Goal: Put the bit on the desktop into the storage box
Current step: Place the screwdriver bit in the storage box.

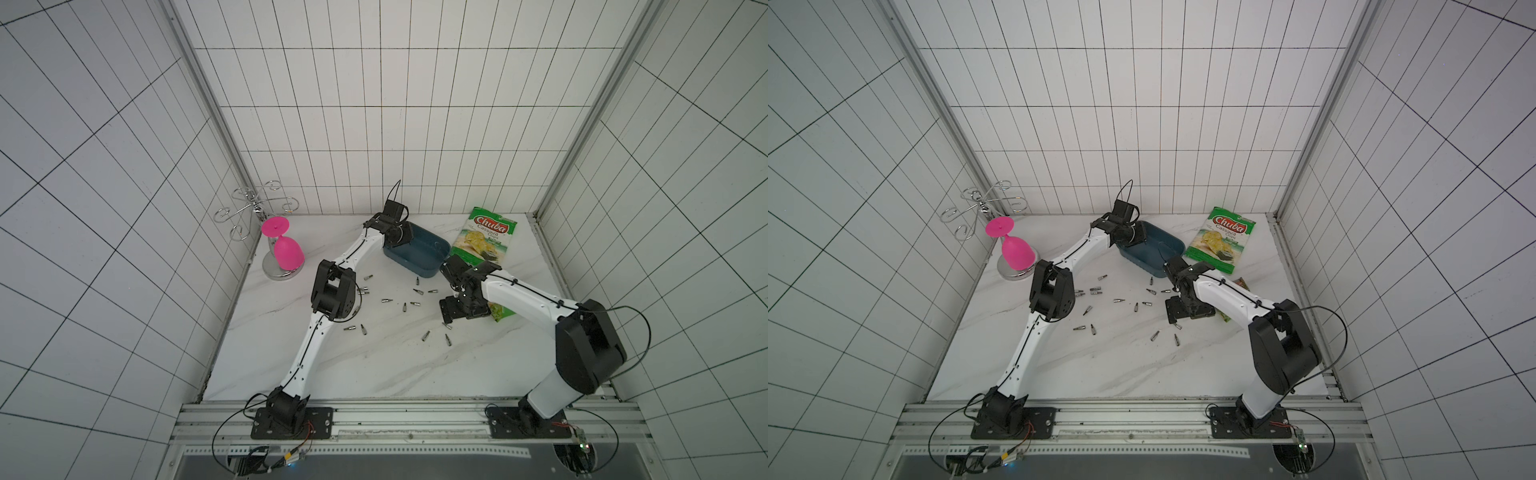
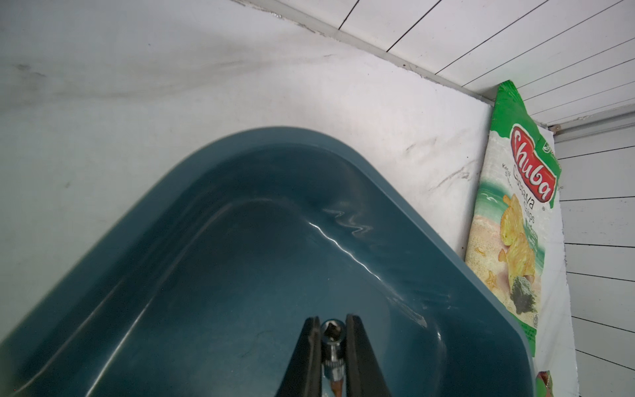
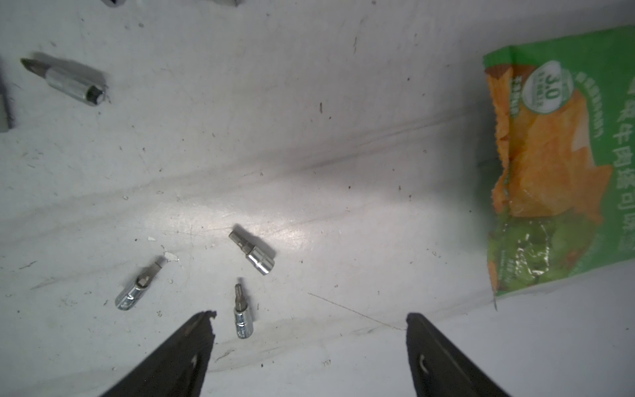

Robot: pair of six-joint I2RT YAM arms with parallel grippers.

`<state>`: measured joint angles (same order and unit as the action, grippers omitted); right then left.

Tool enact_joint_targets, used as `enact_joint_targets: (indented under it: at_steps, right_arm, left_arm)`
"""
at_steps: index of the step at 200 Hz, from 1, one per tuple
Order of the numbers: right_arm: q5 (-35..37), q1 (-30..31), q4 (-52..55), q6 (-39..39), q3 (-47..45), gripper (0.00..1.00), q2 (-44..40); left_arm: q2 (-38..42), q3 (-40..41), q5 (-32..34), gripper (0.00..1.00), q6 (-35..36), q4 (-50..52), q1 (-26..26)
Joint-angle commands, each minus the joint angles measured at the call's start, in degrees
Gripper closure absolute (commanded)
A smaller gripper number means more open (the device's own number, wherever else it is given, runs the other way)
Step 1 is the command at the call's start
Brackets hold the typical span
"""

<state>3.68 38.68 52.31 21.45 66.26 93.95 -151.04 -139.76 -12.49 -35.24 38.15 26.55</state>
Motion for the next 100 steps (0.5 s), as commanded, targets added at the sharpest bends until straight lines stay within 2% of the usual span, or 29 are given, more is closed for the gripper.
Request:
enact_joint_targets:
  at_steps: [1, 37, 79, 100]
  right_arm:
    - [-0.43, 0.52, 0.07, -0.36, 0.21, 0.10, 1.19]
    - [-0.26, 0.52, -0.02, -0.71, 1.43, 0.10, 1.52]
    - [-0.43, 0.52, 0.33, -0.81, 2.08, 0.10, 1.54]
    - [-0.60, 0.52, 0.33, -0.64, 1.96, 0.09, 1.17]
  left_arm:
    - [-1.49, -1.45, 0.19, 0.75, 0.29, 0.63, 0.28]
    - [-0.93, -1.30, 0.10, 0.56, 0.48, 0.50, 0.35]
    - [2.50, 0.18, 3.19, 0.52, 1.80, 1.66, 0.02]
    - [3.28, 1.48, 2.33, 0.48, 0.87, 3.34, -1.63]
